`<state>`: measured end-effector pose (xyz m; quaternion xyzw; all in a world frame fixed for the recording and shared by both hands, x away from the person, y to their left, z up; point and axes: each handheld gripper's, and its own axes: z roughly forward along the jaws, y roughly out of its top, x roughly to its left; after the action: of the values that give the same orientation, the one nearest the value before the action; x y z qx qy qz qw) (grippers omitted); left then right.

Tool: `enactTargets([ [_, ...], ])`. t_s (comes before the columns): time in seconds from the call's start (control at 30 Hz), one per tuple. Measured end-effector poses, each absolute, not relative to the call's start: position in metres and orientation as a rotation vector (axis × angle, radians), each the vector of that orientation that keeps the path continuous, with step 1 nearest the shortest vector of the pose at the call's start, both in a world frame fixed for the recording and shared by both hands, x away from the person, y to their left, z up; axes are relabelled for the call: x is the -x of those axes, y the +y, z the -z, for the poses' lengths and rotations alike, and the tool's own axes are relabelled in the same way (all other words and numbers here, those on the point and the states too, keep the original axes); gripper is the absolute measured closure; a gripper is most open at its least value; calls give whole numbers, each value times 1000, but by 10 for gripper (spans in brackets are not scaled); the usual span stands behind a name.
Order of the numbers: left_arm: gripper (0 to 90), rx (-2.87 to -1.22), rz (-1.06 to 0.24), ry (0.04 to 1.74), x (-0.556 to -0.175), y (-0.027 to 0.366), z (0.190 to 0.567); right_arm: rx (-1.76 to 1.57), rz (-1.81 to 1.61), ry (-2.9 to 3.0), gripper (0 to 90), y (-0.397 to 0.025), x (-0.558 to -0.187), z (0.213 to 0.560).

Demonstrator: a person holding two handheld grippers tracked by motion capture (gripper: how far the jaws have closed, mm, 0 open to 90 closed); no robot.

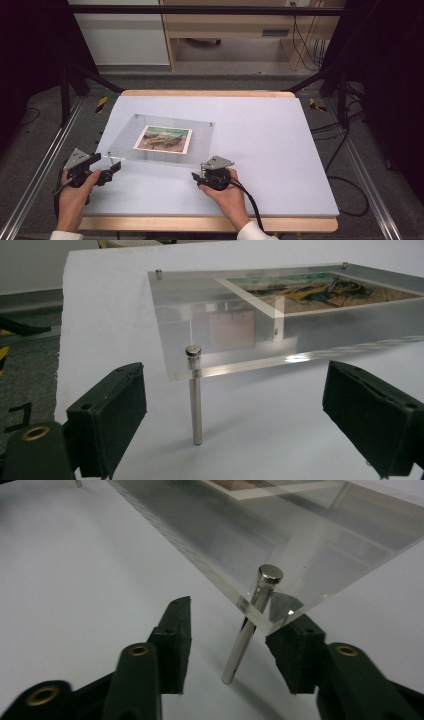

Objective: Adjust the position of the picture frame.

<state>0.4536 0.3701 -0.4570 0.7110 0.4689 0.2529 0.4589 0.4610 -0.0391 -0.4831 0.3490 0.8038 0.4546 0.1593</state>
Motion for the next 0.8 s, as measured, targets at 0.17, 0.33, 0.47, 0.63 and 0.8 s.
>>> enactTargets([
  [0.17, 105, -1740, -633, 1160, -453, 368, 457, -1003, -1351, 2254, 791, -39, -465, 483],
  [0.33, 135, -1745, -682, 1159, -453, 373, 457, -1077, -1465, 2211, 845, -46, -470, 482],
  [0.47, 176, -1746, -682, 1175, -455, 376, 460, -1106, -1507, 2204, 847, -49, -473, 479],
  [0.63, 286, -1786, -682, 1166, -457, 374, 463, -1168, -1586, 2186, 845, -52, -477, 471],
  [0.8, 470, -1708, -667, 1162, -462, 376, 462, -1182, -1600, 2197, 844, -54, -479, 469],
])
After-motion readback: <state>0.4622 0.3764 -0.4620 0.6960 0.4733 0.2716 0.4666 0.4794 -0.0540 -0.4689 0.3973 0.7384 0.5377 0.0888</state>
